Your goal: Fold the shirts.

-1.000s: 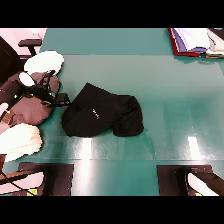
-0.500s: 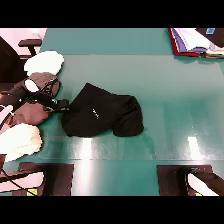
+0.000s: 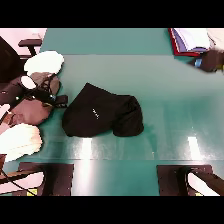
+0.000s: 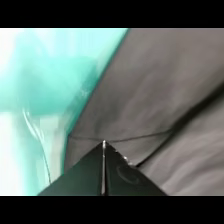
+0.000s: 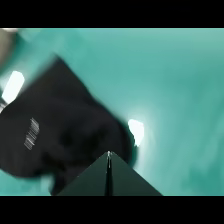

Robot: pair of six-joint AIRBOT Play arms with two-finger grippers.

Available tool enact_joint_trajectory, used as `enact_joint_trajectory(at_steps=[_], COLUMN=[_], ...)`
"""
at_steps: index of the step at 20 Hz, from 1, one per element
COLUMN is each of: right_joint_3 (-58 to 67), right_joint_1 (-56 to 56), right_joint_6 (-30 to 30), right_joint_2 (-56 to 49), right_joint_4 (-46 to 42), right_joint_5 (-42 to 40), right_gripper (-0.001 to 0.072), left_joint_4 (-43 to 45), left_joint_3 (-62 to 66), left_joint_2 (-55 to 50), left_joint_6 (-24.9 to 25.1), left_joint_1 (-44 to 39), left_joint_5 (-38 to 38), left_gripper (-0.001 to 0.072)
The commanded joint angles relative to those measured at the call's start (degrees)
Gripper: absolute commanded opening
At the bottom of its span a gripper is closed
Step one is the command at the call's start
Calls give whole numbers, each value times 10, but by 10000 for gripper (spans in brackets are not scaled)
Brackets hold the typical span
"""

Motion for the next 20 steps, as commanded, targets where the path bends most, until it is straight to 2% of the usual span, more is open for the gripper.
enact_joint_trajectory(at_steps=[1, 2, 3, 4, 5, 7, 11, 14, 15, 16, 18, 20], right_joint_3=[-162, -214, -261, -293, -318, -339, -320, -307, -308, -308, -317, -349], right_joint_1=[-9, -9, -9, -9, -9, -9, -9, -9, -9, -9, -9, -9], right_joint_6=[26, 26, 26, 26, 25, 23, 23, 23, 23, 23, 23, 23], right_joint_2=[19, 23, 24, 24, 24, 24, 25, 25, 24, 24, 24, 24], right_joint_4=[-68, -54, -28, -5, 20, 56, 59, 59, 53, 37, 26, 28], right_joint_5=[3, -10, -26, -36, -44, -60, -63, -63, -63, -63, -64, -64], right_gripper=[19, 48, 224, 348, 352, 351, 352, 352, 352, 351, 352, 474], left_joint_4=[8, 19, 34, 51, 62, 60, 21, -35, -45, -46, -59, -60], left_joint_3=[44, 52, 51, 47, 42, 18, -10, -10, -10, -10, -9, 11], left_joint_2=[28, 31, 33, 30, 25, 8, -44, -69, -71, -71, -71, -69], left_joint_6=[8, 17, 17, 12, 9, 8, 11, 38, 46, 45, 46, 46], left_joint_1=[0, 0, 0, 0, 1, 9, 9, 9, 9, 9, 9, 9], left_joint_5=[3, 3, 3, 4, 4, 6, -17, -34, -38, -37, -33, -38], left_gripper=[26, 27, 123, 466, 611, 611, 611, 609, 530, 324, 32, 25])
